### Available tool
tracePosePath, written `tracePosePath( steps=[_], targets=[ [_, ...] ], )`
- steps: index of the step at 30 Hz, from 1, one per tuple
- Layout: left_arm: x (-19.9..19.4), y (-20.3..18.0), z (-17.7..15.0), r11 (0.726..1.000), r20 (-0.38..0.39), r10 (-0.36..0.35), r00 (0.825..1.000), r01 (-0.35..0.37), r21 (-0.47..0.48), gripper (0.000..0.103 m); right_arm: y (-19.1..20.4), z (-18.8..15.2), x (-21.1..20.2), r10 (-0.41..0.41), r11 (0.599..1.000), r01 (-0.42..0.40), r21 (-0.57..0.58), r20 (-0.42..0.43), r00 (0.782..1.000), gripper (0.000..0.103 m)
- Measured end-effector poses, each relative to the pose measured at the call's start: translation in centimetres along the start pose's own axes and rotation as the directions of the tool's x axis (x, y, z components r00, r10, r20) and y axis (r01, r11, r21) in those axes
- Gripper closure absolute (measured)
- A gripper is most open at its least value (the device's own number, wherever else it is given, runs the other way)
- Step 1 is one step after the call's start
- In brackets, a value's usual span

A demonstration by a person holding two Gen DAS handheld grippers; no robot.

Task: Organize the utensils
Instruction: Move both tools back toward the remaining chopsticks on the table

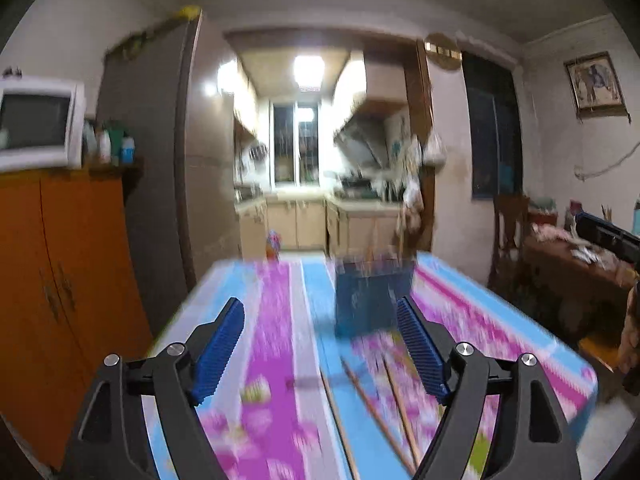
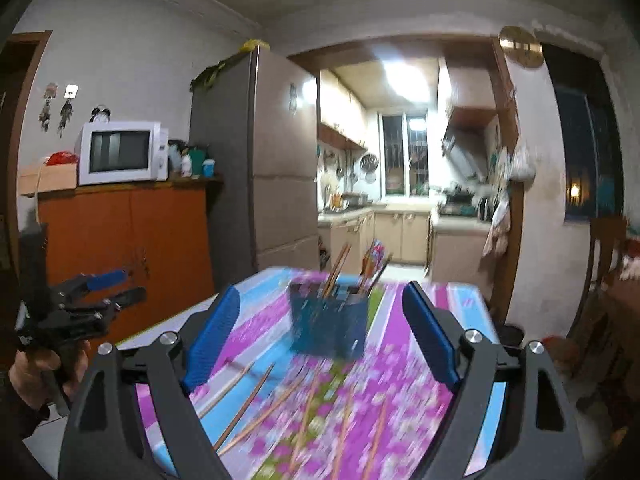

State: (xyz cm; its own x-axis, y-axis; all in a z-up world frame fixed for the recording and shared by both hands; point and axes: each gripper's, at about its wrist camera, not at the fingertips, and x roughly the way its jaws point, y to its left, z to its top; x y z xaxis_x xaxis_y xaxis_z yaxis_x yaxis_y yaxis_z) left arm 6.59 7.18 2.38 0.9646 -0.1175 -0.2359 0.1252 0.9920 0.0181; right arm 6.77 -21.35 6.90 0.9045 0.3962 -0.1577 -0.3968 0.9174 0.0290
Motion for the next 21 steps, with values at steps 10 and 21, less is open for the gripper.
tracePosePath(
  steps=[10, 21],
  targets=[
    [1.7, 2.6, -9.2, 0.995, -0.212, 0.01, 0.977, -0.03, -0.092, 0.024, 8.9, -13.3, 3.3, 0.113, 0.993, -0.116, 0.006, -0.275, 0.955, 0.04],
    [1.7, 2.8, -9.3, 0.996, -0.209, 0.001, 0.978, -0.019, -0.084, 0.024, 12.1, -18.2, 7.4, 0.048, 0.991, -0.094, -0.098, -0.394, 0.918, 0.06]
  ],
)
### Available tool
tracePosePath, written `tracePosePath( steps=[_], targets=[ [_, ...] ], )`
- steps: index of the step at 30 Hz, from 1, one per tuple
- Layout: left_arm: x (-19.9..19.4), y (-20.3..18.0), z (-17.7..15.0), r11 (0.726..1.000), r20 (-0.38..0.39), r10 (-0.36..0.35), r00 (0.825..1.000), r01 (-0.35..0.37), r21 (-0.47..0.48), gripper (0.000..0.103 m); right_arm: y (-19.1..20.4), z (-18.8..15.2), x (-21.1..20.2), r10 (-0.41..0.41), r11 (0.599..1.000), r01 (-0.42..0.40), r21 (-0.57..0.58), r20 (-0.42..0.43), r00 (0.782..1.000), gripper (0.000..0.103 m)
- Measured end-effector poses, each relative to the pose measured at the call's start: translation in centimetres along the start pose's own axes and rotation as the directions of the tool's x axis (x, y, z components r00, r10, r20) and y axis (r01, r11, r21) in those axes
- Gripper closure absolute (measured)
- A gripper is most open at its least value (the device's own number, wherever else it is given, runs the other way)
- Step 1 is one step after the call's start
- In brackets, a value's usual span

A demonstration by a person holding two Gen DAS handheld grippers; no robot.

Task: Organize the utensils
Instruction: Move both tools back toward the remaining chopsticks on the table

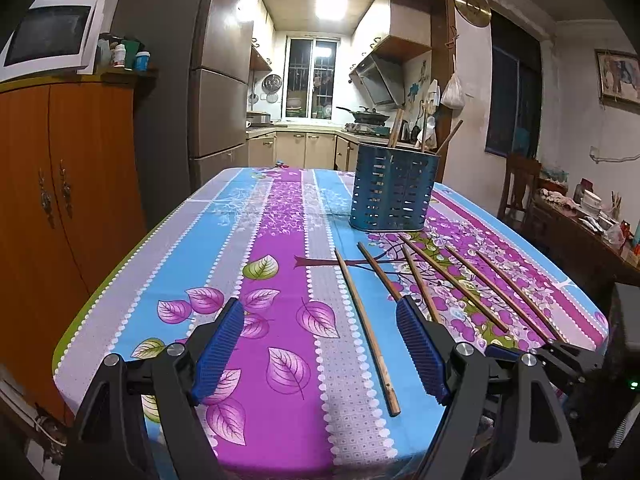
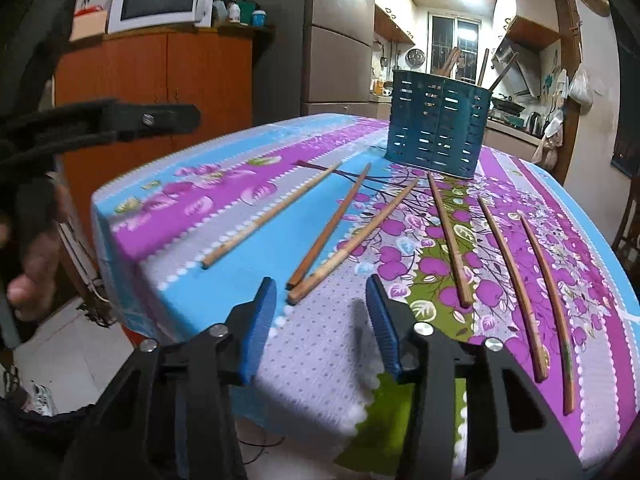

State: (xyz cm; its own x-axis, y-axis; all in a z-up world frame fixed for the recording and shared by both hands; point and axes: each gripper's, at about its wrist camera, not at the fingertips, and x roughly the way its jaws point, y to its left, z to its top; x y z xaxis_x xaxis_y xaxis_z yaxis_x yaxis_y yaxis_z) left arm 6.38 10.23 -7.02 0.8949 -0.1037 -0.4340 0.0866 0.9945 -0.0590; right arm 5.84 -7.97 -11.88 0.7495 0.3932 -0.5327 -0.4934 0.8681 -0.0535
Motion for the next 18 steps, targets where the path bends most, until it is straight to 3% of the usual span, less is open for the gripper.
tracePosePath(
  steps=[11, 14, 18],
  targets=[
    [0.4, -0.2, -0.3, 1.0, -0.008, -0.013, 1.0, 0.013, 0.007, 0.024, -2.9, -0.6, -0.7, -0.076, 0.997, 0.076, 0.011, -0.009, 0.997, 0.06],
    [0.5, -0.8, -1.3, 1.0, -0.004, -0.023, 1.0, 0.023, 0.012, 0.024, -3.8, -0.6, -1.5, -0.037, 0.998, 0.036, 0.048, 0.023, 0.999, 0.061],
    [0.1, -3.2, -4.0, 0.997, 0.036, -0.017, 0.999, 0.014, 0.079, 0.026, -3.3, -1.1, -0.8, -0.001, 0.998, -0.001, 0.058, 0.024, 1.0, 0.079]
  ],
)
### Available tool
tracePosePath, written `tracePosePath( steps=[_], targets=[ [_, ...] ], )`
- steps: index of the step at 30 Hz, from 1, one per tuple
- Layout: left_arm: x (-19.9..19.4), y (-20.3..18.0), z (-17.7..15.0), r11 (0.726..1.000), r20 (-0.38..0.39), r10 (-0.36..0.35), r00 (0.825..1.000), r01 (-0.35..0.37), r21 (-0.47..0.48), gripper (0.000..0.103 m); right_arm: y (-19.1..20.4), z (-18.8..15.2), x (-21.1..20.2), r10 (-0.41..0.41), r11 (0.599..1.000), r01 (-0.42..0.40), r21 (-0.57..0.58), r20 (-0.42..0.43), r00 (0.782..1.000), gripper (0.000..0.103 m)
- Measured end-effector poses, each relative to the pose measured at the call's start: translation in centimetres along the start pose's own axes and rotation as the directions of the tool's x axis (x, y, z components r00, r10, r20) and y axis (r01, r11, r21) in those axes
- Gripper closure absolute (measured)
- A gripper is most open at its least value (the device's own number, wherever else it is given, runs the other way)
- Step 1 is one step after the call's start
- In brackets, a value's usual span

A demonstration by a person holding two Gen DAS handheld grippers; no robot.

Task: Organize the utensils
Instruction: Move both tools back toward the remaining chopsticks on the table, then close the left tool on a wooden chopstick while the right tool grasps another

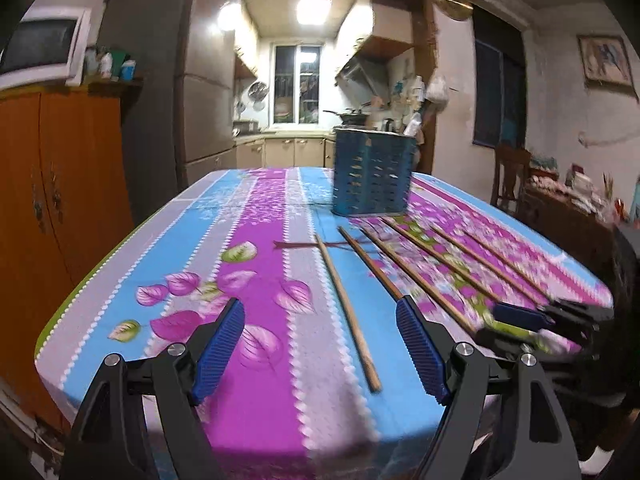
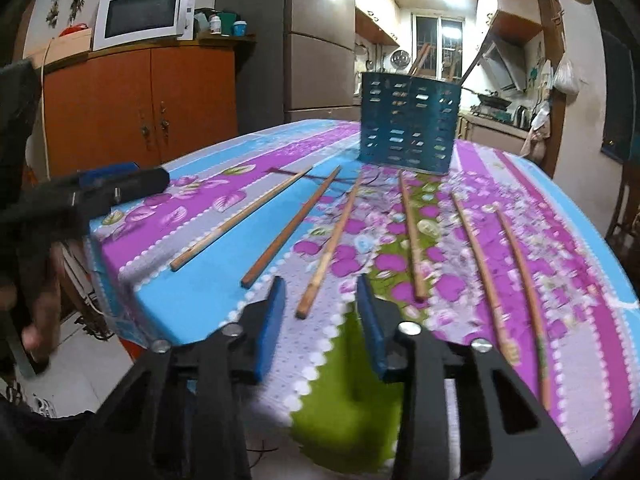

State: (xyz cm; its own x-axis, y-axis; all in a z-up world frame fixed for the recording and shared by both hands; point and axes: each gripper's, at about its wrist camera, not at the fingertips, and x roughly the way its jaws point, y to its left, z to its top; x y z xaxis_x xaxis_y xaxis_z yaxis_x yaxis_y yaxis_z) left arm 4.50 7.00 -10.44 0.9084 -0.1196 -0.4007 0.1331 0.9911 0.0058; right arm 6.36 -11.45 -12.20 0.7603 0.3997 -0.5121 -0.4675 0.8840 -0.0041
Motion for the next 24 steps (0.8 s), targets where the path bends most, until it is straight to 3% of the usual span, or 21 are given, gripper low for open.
tracePosePath(
  steps=[4, 10, 14, 24],
  targets=[
    [0.5, -2.2, -2.3, 0.998, 0.0, 0.001, 1.0, -0.001, 0.057, 0.041, 0.6, -0.4, 0.3, -0.025, 1.0, 0.024, 0.009, 0.019, 1.0, 0.085],
    [2.0, -2.5, -3.8, 0.999, -0.046, -0.005, 0.999, 0.007, 0.038, 0.061, 0.5, -0.4, 0.4, -0.043, 0.999, 0.042, 0.022, 0.028, 0.999, 0.087],
    [2.1, -2.8, -4.0, 0.998, -0.033, -0.006, 0.999, 0.008, 0.055, 0.078, 0.1, -0.4, 0.6, -0.022, 0.999, 0.021, 0.041, 0.034, 0.999, 0.087],
    [2.2, -3.0, -4.5, 0.999, 0.012, 0.007, 1.0, -0.007, 0.048, 0.083, 0.0, -0.5, 0.7, -0.006, 0.999, 0.004, 0.042, 0.045, 0.999, 0.087]
  ],
)
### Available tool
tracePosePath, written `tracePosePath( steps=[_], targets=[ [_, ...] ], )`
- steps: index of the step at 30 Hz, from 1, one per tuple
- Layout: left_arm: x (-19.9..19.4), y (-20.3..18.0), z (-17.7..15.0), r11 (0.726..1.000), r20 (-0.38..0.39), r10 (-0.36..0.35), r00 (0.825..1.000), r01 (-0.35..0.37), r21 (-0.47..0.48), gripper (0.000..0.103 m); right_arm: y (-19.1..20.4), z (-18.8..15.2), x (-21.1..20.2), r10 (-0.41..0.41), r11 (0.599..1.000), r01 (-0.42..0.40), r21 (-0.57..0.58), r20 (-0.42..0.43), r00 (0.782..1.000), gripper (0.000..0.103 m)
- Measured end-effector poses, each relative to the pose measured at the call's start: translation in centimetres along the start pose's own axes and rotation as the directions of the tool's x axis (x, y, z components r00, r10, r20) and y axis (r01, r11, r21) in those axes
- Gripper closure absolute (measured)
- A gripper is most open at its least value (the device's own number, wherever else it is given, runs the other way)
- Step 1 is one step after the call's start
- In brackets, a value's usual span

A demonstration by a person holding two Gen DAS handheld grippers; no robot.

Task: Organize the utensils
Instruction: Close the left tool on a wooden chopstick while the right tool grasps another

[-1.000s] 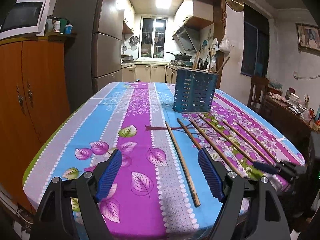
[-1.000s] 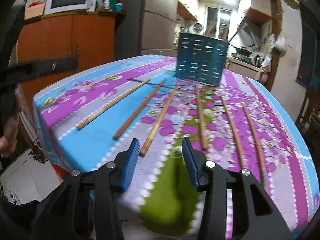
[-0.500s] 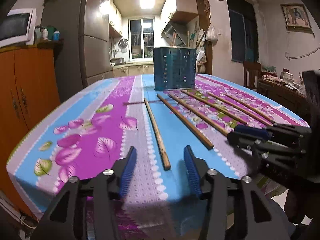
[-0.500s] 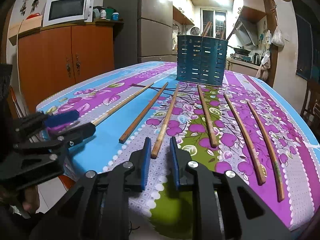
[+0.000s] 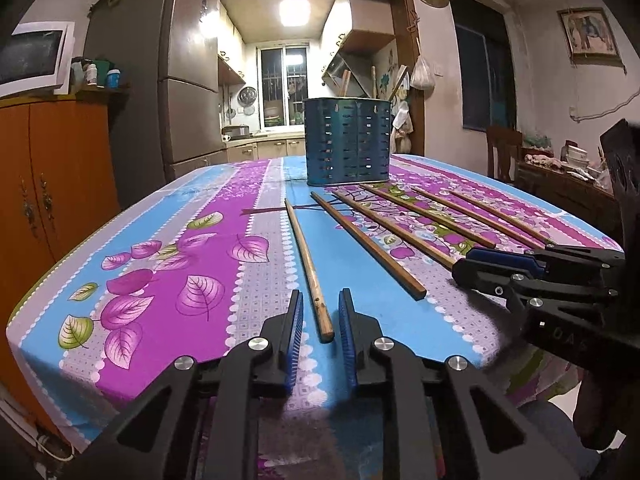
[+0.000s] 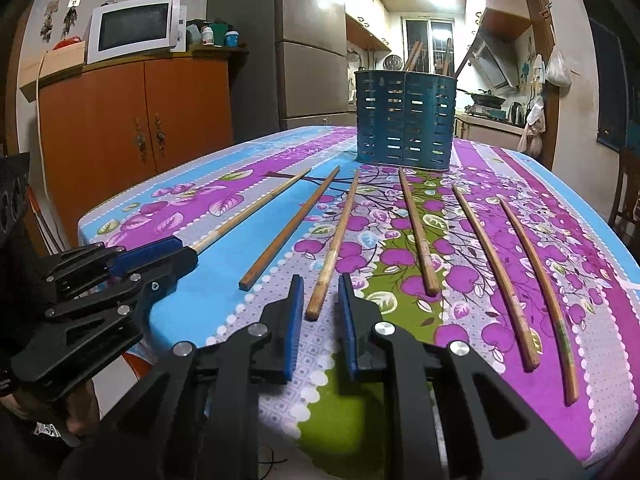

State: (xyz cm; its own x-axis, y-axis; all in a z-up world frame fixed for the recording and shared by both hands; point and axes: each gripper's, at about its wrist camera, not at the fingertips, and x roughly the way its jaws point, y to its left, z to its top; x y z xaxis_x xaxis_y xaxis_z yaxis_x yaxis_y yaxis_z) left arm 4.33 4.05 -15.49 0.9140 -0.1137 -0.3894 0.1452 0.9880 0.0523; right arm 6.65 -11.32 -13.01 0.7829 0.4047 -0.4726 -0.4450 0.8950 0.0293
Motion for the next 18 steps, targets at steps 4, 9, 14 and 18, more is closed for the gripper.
tracePosePath(
  steps=[4, 9, 14, 18],
  targets=[
    [-0.1, -0.4, -0.4, 1.0, 0.03, 0.018, 0.999, -0.018, 0.012, 0.083, 0.2, -0.2, -0.1, -0.01, 1.0, 0.01, -0.003, 0.011, 1.0, 0.088],
    [-0.3, -0.3, -0.7, 0.999, 0.044, 0.034, 0.998, -0.034, -0.002, 0.093, 0.4, -0.6, -0.4, -0.016, 1.0, 0.015, 0.012, 0.034, 0.999, 0.096],
    [-0.4, -0.2, -0.5, 0.999, 0.044, 0.037, 0.998, -0.037, -0.004, 0.095, 0.1, -0.5, -0.8, -0.024, 0.999, 0.021, 0.041, 0.06, 0.998, 0.098],
    [-1.4, -0.1, 0.5, 1.0, 0.069, 0.03, 0.997, -0.03, -0.002, 0.096, 0.0, 0.7, -2.5, -0.034, 0.999, 0.031, 0.032, 0.101, 0.994, 0.098]
  ],
)
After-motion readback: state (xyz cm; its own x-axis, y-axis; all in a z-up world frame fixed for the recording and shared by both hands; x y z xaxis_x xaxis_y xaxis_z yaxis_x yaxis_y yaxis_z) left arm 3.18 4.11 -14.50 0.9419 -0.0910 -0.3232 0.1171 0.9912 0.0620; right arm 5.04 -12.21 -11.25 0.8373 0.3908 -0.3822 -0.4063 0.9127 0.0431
